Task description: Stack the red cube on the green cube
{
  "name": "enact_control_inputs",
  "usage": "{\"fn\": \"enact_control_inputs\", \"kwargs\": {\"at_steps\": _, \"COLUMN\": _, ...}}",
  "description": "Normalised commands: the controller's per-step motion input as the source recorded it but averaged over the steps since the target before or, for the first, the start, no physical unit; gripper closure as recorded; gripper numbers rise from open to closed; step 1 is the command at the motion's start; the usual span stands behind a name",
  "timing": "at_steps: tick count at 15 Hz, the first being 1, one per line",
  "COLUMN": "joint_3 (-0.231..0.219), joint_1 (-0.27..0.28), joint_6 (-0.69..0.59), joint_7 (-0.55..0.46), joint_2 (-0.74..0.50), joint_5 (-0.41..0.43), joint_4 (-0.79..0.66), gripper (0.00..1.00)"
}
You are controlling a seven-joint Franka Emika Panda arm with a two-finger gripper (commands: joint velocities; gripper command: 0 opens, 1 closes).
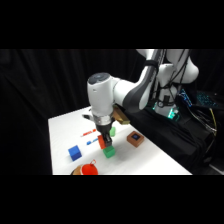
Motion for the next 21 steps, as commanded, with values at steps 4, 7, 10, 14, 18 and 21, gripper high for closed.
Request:
{"fn": "enact_control_inputs", "kwargs": {"at_steps": 4, "joint_3": 0.087, "joint_1": -0.095, "joint_6": 0.02, "joint_7": -0.21, "joint_2": -0.11, "joint_5": 0.156, "joint_4": -0.12, "gripper": 0.74}}
{"fn": "enact_control_inputs", "kwargs": {"at_steps": 7, "joint_3": 0.101, "joint_1": -0.09, "joint_6": 0.05, "joint_7": -0.21, "joint_2": -0.07, "joint_5": 0.177, "joint_4": -0.08, "gripper": 0.74}}
{"fn": "enact_control_inputs", "kwargs": {"at_steps": 10, "joint_3": 0.093, "joint_1": -0.086, "joint_6": 0.06, "joint_7": -0.2, "joint_2": -0.03, "joint_5": 0.161, "joint_4": -0.03, "gripper": 0.74}}
{"fn": "enact_control_inputs", "kwargs": {"at_steps": 14, "joint_3": 0.081, "joint_1": -0.084, "joint_6": 0.07, "joint_7": -0.19, "joint_2": 0.01, "joint_5": 0.144, "joint_4": 0.0, "gripper": 0.74}}
{"fn": "enact_control_inputs", "kwargs": {"at_steps": 18, "joint_3": 0.077, "joint_1": -0.086, "joint_6": 0.09, "joint_7": -0.18, "joint_2": 0.03, "joint_5": 0.139, "joint_4": 0.03, "gripper": 0.74}}
{"fn": "enact_control_inputs", "kwargs": {"at_steps": 21, "joint_3": 0.073, "joint_1": -0.085, "joint_6": 0.12, "joint_7": -0.17, "joint_2": 0.05, "joint_5": 0.131, "joint_4": 0.04, "gripper": 0.74}}
